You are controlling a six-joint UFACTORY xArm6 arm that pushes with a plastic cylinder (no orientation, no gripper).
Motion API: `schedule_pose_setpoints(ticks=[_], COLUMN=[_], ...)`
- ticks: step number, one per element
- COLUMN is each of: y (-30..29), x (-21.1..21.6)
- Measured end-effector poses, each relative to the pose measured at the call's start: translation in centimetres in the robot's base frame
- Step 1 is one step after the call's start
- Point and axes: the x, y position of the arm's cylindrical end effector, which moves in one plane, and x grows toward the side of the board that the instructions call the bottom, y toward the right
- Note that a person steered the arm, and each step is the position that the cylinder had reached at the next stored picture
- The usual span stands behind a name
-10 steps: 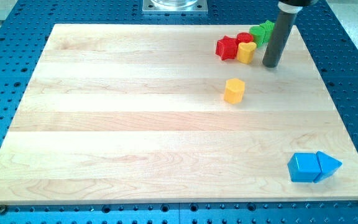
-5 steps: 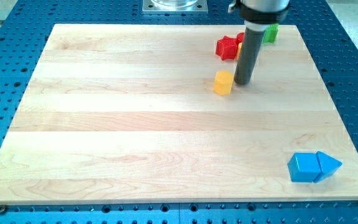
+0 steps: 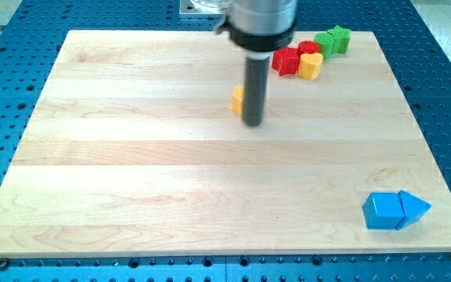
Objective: Place the hexagon below the green star
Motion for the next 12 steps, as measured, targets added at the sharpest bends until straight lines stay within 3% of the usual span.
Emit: schedule_pose_setpoints(ticks=[1,2,3,4,7,9,10,12], y=[-1.2,-6.2,-7.7,-11.5,7.0,10.0,14.8,19.2], x=[-2.1,1.6,4.2,-0.1,-5.4,-3.9,-6.5,-4.6])
